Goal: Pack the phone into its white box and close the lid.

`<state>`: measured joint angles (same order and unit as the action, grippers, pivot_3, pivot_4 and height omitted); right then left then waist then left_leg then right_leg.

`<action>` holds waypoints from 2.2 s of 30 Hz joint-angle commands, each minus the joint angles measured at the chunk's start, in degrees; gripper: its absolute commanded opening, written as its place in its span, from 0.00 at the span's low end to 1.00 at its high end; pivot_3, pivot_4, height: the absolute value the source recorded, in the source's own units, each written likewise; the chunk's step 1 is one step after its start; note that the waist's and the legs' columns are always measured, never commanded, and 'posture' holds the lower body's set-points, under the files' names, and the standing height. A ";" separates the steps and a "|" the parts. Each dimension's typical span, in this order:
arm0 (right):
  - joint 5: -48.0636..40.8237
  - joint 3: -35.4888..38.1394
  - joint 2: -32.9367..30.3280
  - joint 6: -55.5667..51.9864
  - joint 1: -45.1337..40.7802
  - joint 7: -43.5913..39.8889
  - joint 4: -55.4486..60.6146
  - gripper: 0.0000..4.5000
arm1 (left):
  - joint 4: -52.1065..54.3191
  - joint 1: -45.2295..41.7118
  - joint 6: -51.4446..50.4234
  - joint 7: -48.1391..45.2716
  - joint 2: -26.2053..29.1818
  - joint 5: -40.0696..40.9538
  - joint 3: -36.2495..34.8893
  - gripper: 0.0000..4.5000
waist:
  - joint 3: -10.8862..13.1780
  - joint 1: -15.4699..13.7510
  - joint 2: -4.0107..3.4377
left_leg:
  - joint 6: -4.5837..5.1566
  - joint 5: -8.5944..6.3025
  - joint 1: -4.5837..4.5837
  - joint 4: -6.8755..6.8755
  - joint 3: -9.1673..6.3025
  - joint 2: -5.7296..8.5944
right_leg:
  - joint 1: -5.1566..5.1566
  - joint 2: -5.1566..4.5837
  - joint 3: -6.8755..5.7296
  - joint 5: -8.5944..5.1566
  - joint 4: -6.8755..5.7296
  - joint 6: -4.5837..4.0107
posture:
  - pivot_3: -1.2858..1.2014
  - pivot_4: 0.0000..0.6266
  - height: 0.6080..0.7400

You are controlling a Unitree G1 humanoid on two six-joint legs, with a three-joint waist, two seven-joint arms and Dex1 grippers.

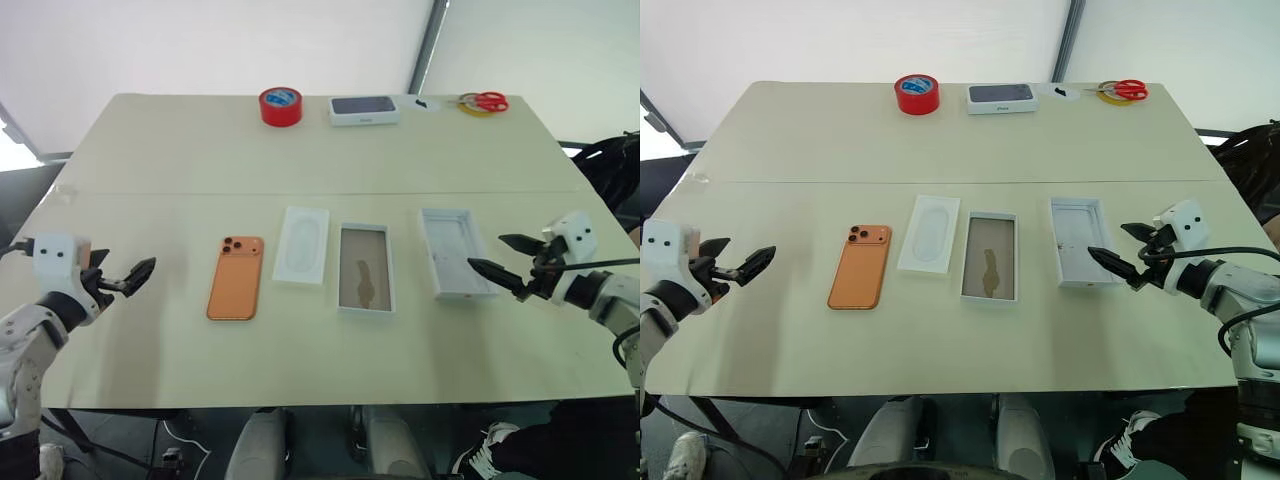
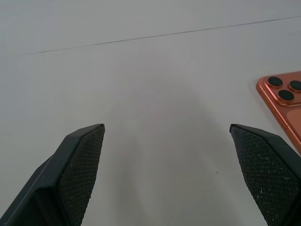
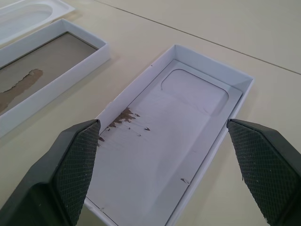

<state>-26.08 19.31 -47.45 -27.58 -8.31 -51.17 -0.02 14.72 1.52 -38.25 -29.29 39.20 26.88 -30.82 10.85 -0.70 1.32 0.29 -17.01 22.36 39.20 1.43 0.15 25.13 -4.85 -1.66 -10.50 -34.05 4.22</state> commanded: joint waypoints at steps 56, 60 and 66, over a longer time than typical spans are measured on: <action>-1.65 -18.66 -0.65 -17.15 -14.22 0.27 25.44 1.00 | -24.11 -54.74 -53.09 25.76 -33.61 -2.97 11.32 0.94 | 0.05 -0.04 0.12 | -0.06 0.05 -0.05 0.05 -0.18 0.12 | -0.17 0.07 -0.05 0.15 -0.07 0.26 | 0.52 0.24 0.94; -1.59 -20.58 -2.90 -19.85 -14.59 -1.06 26.26 1.00 | -24.37 -54.52 -52.87 26.14 -33.61 -3.97 10.69 0.60 | 0.05 -0.02 0.12 | -0.06 0.06 -0.05 0.05 -0.19 0.12 | -0.17 0.07 -0.05 0.15 -0.06 0.26 | 0.52 0.24 0.94; -1.68 -26.63 -7.80 -25.49 -15.77 -4.10 29.58 1.00 | -24.88 -54.88 -52.43 26.00 -33.03 -5.06 10.06 0.01 | 0.05 -0.02 0.12 | -0.06 0.06 -0.03 0.05 -0.20 0.12 | -0.14 0.06 -0.06 0.15 -0.06 0.26 | 0.52 0.24 0.94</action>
<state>-27.76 -5.97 -54.12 -52.20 -23.08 -54.43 26.62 -10.68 -52.47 -90.77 -3.36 5.72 22.49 -20.92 10.90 -0.72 1.44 0.23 -16.96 22.33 39.25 1.24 0.26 24.99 -4.79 -1.71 -10.36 -34.11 4.48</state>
